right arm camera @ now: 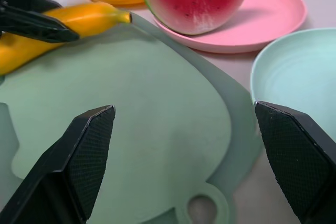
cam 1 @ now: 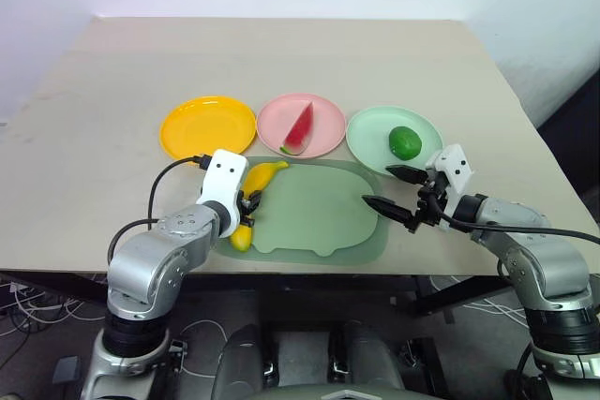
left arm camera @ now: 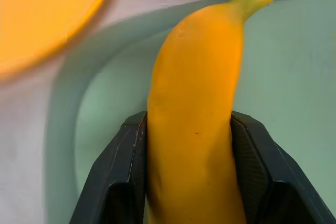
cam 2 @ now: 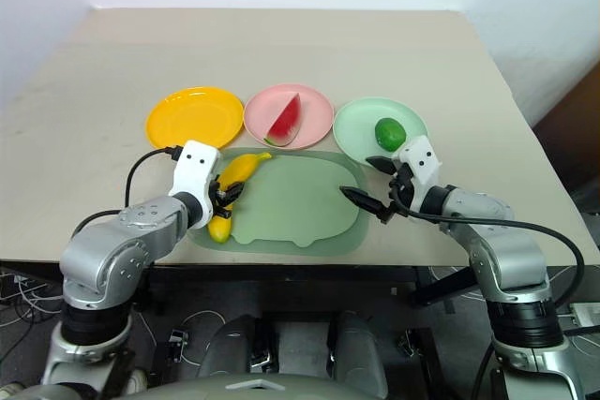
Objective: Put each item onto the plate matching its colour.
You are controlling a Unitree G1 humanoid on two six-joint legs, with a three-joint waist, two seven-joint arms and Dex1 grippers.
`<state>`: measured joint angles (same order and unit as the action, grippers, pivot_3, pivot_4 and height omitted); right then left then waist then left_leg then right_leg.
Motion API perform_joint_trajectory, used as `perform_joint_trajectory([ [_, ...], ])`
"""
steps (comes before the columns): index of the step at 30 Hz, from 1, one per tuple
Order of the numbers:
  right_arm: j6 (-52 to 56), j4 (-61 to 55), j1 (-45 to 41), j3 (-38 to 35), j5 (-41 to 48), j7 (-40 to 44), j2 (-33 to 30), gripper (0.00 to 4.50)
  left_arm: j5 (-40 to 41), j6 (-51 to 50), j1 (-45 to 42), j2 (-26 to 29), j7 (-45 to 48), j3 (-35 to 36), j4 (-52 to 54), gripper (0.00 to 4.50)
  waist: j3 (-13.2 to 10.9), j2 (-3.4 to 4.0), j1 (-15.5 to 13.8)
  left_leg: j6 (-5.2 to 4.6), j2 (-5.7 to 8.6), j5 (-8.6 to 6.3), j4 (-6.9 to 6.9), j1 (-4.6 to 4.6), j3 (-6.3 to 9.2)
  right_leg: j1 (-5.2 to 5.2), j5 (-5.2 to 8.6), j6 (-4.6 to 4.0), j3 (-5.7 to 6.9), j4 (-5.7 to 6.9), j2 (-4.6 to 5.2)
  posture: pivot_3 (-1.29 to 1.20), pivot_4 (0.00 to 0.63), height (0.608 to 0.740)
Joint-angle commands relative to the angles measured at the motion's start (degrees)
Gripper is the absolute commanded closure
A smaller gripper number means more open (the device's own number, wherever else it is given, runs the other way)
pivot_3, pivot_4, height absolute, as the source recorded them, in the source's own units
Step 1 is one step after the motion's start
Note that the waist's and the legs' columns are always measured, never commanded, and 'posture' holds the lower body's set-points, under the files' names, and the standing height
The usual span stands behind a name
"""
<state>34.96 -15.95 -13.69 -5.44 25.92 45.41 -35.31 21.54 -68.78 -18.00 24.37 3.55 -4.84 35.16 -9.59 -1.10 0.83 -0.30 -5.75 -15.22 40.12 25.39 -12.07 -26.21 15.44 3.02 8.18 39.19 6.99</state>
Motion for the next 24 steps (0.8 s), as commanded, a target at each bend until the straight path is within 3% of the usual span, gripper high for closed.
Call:
perform_joint_trajectory([
  [1, -1.32, -0.42, -1.36, -0.31, 0.3, 0.52, -0.62, 0.0, 1.53, 6.55, 1.68, -1.78, 3.28, 3.03, 5.84, 2.7, -0.01, -0.01, -0.17, 0.0, 0.0, 0.0, 0.0, 0.03, 0.0, -0.02, 0.0, 0.0, 0.0, -0.01, 0.01, 0.0, 0.15, 0.695],
  [7, -1.9, 0.89, -2.6, 0.88, -0.08, 1.27, -0.54, 0.0, 2.04, 10.95, -1.0, -3.32, 4.72, 8.53, 3.18, 2.7, -0.01, -0.02, -0.34, -0.01, 0.01, 0.0, 0.05, 0.02, 0.05, 0.06, -0.01, -0.01, 0.02, 0.0, 0.03, 0.0, 0.15, 0.695],
  [15, -3.88, 4.06, -5.68, 2.9, -1.23, 1.69, 0.53, 0.0, -4.73, 14.0, -12.73, -4.02, -2.66, 15.01, -13.71, 2.7, -0.01, -0.03, -0.19, -0.02, 0.03, 0.01, 0.05, 0.02, 0.04, 0.06, -0.01, 0.01, 0.05, 0.0, 0.01, 0.0, 0.15, 0.695],
  [24, -5.93, 6.4, -7.83, 4.3, -2.44, 1.23, 2.18, 0.0, -10.8, 21.89, -22.98, -3.38, -6.63, 17.38, -36.76, 2.7, -0.02, -0.04, -0.28, -0.02, 0.03, 0.01, 0.08, 0.03, 0.02, 0.07, -0.01, 0.02, 0.06, 0.02, 0.01, 0.0, 0.15, 0.695],
])
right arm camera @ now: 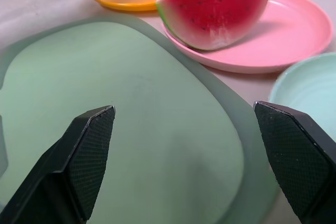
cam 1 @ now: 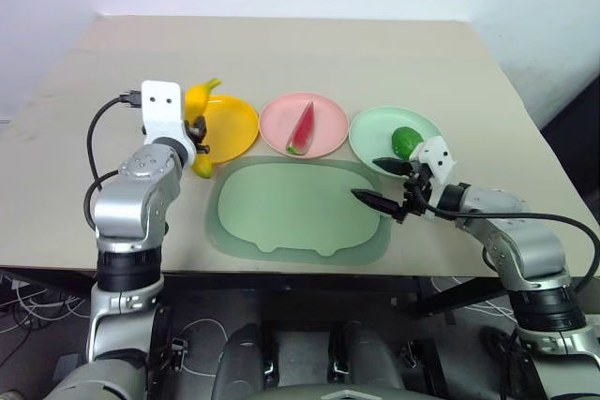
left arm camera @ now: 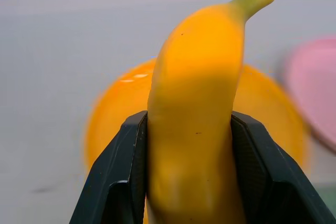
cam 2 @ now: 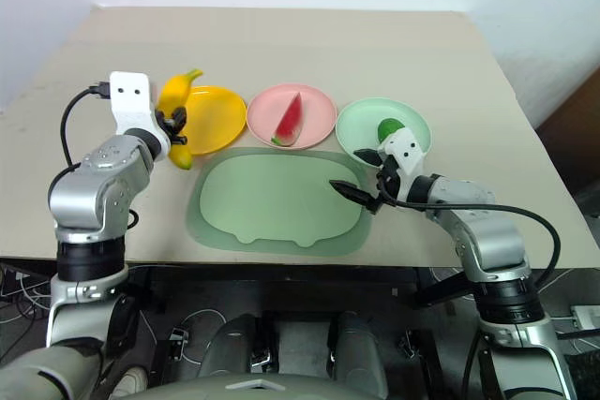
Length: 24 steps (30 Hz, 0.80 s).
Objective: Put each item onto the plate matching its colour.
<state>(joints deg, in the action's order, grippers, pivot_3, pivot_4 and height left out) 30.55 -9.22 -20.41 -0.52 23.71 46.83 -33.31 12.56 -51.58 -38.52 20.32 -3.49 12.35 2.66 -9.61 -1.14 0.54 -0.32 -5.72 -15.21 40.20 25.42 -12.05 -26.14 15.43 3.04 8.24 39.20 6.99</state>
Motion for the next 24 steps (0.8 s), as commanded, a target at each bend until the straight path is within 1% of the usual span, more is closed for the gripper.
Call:
perform_joint_trajectory([
  [1, -1.95, -0.26, -1.07, -0.24, -0.73, -0.23, 0.16, 0.0, -2.17, 5.99, -3.3, 0.72, 0.31, 0.48, -6.96, 2.7, 0.0, 0.0, 0.02, 0.0, 0.0, 0.0, 0.0, 0.0, -0.01, 0.0, 0.0, 0.0, 0.0, 0.0, 0.0, 0.0, 0.15, 0.695],
  [5, -3.19, -0.48, -0.98, 0.94, -2.0, -0.04, 0.29, 0.0, -3.32, 10.54, -6.25, 1.84, 2.93, -0.76, -16.5, 2.7, 0.0, 0.0, 0.19, 0.0, 0.0, 0.0, -0.01, 0.0, -0.05, -0.03, 0.0, 0.0, 0.0, 0.01, 0.0, 0.0, 0.15, 0.695],
  [7, -3.27, -0.42, -1.06, 0.92, -2.11, -0.32, 0.5, 0.0, -2.48, 11.19, -8.23, 1.48, 3.61, 0.37, -21.42, 2.7, 0.0, 0.0, 0.16, 0.01, -0.01, 0.0, -0.01, 0.0, -0.07, -0.06, 0.0, 0.01, 0.0, 0.02, -0.01, 0.0, 0.15, 0.695],
  [10, -4.02, -0.02, -0.88, 1.15, -2.76, -0.53, 0.42, 0.0, -2.69, 13.21, -9.9, 1.66, 7.16, -1.26, -26.19, 2.7, 0.0, 0.0, 0.08, 0.01, 0.0, 0.01, 0.0, 0.0, -0.08, -0.04, 0.0, 0.01, 0.0, 0.03, 0.0, 0.0, 0.15, 0.695],
  [12, -4.72, 0.28, -0.87, 1.41, -3.36, -0.46, 0.34, 0.0, -2.87, 14.1, -10.85, 1.38, 7.9, -1.47, -28.34, 1.98, 0.0, 0.0, 0.15, 0.01, 0.0, 0.0, 0.01, 0.0, -0.08, -0.04, 0.01, 0.01, 0.0, 0.03, 0.0, 0.0, 0.15, 0.695],
  [13, -5.29, 0.47, -0.88, 1.55, -3.74, -0.31, 0.25, 0.0, -3.59, 15.08, -11.06, 1.54, 8.81, -2.5, -28.92, 1.78, 0.0, 0.0, 0.2, 0.01, 0.0, 0.01, 0.0, 0.0, -0.08, -0.05, 0.01, 0.01, 0.0, 0.04, 0.0, 0.0, 0.15, 0.695],
  [14, -5.7, 0.6, -0.89, 1.47, -3.88, -0.06, 0.09, 0.0, -3.89, 15.85, -11.26, 1.54, 9.19, -2.89, -29.08, 1.44, 0.0, 0.0, 0.25, 0.01, -0.01, 0.01, 0.0, 0.0, -0.09, -0.05, 0.01, 0.01, 0.0, 0.04, -0.01, 0.0, 0.15, 0.695],
  [18, -6.12, 0.93, -0.91, 0.87, -3.76, 0.08, 0.18, 0.0, -3.91, 18.28, -9.96, 1.79, 11.01, -3.19, -26.46, 0.08, 0.0, -0.01, 0.29, 0.01, -0.01, 0.01, 0.0, 0.0, -0.12, -0.07, 0.01, 0.01, -0.01, 0.05, -0.01, 0.0, 0.15, 0.695],
  [22, -6.67, 0.79, -0.57, 1.08, -4.02, 0.1, 0.32, 0.0, -2.86, 22.39, -3.61, 3.03, 16.68, -4.01, -17.24, 0.03, 0.0, 0.0, 0.42, 0.02, -0.01, 0.01, 0.0, 0.0, -0.12, -0.08, 0.01, 0.02, -0.03, 0.06, -0.01, 0.0, 0.15, 0.695],
  [24, -6.58, 0.58, -0.55, 0.68, -3.66, -0.13, 0.68, 0.0, -0.44, 23.14, 1.06, 2.97, 19.59, -2.81, -11.24, 0.03, 0.0, 0.0, 0.48, 0.03, -0.03, 0.02, 0.0, 0.0, -0.14, -0.11, 0.02, 0.03, -0.05, 0.08, -0.02, 0.0, 0.15, 0.695],
])
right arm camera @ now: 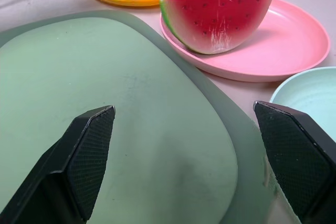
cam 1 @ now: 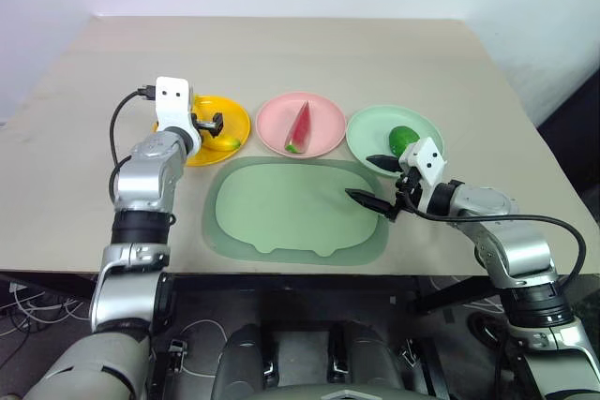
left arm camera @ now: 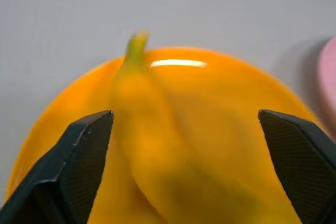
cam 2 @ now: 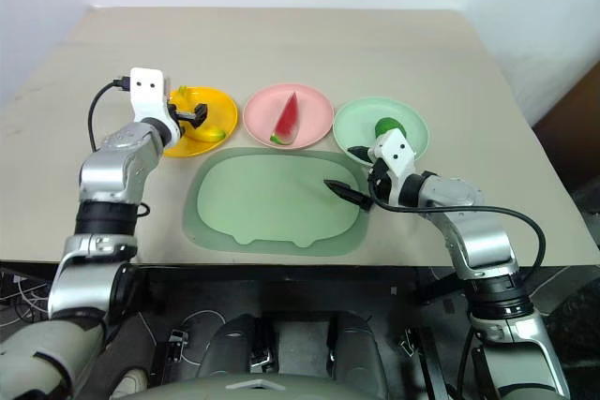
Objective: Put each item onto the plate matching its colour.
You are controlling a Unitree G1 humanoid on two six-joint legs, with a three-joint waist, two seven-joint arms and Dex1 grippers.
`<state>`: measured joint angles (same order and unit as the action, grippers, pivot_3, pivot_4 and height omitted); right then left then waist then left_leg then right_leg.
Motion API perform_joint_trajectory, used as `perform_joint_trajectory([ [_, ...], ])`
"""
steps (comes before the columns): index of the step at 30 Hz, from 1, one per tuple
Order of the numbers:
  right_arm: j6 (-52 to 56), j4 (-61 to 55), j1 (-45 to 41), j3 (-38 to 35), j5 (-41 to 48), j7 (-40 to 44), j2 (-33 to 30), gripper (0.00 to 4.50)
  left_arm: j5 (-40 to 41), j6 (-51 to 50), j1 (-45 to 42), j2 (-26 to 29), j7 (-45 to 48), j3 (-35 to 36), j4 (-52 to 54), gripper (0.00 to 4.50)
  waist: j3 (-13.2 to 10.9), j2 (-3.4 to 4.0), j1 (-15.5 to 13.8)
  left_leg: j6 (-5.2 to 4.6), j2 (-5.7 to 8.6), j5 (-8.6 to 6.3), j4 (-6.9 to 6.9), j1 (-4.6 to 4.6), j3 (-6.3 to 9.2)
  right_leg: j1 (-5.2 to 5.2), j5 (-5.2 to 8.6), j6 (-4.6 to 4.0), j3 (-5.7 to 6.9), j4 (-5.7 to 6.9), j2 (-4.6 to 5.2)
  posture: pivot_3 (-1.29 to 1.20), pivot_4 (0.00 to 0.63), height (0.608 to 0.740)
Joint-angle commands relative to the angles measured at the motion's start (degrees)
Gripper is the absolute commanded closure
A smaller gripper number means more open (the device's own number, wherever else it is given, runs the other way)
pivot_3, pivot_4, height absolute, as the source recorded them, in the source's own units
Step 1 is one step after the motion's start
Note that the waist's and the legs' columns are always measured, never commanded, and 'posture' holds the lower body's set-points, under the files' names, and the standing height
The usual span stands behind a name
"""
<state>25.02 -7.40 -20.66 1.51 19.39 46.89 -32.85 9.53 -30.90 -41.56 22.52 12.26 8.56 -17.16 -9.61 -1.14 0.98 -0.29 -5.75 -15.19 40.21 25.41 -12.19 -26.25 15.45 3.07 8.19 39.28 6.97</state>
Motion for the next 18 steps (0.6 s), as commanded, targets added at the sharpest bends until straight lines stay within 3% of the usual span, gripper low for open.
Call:
perform_joint_trajectory([
  [1, -0.94, -1.35, -0.25, -1.74, 1.04, -0.36, 0.45, 0.0, 4.86, 3.23, 7.51, 0.62, 6.3, 1.94, 13.09, 0.03, 0.0, 0.01, 0.12, 0.0, 0.0, 0.0, 0.0, -0.01, 0.0, 0.0, 0.0, 0.0, -0.01, 0.01, 0.0, 0.0, 0.15, 0.695],
  [6, -0.01, -2.34, 0.28, -2.79, 3.03, -0.79, 1.33, 0.0, 12.04, 13.81, 24.54, 2.18, 18.86, 5.17, 30.66, 0.03, 0.0, 0.01, 0.12, 0.01, -0.03, 0.0, 0.04, -0.01, 0.0, -0.01, 0.0, 0.0, -0.04, 0.05, 0.0, 0.0, 0.15, 0.695],
  [11, -0.21, -2.8, 1.38, -3.23, 4.57, -0.72, 2.0, 0.0, 26.51, 8.01, 37.53, 6.11, 28.82, 11.48, 39.18, 0.03, 0.01, 0.02, -0.28, 0.01, -0.04, 0.0, 0.05, -0.04, 0.05, 0.02, 0.0, -0.02, -0.03, 0.06, 0.03, 0.0, 0.15, 0.695],
  [18, 0.03, -5.15, 4.27, -3.34, 6.5, 0.48, 2.22, 0.0, 24.35, 13.76, 48.47, 11.08, 36.68, 10.88, 41.31, 0.03, 0.01, 0.02, -0.25, -0.04, -0.02, -0.05, 0.03, -0.02, 0.08, 0.01, 0.01, -0.03, -0.01, 0.02, 0.07, 0.0, 0.15, 0.695],
])
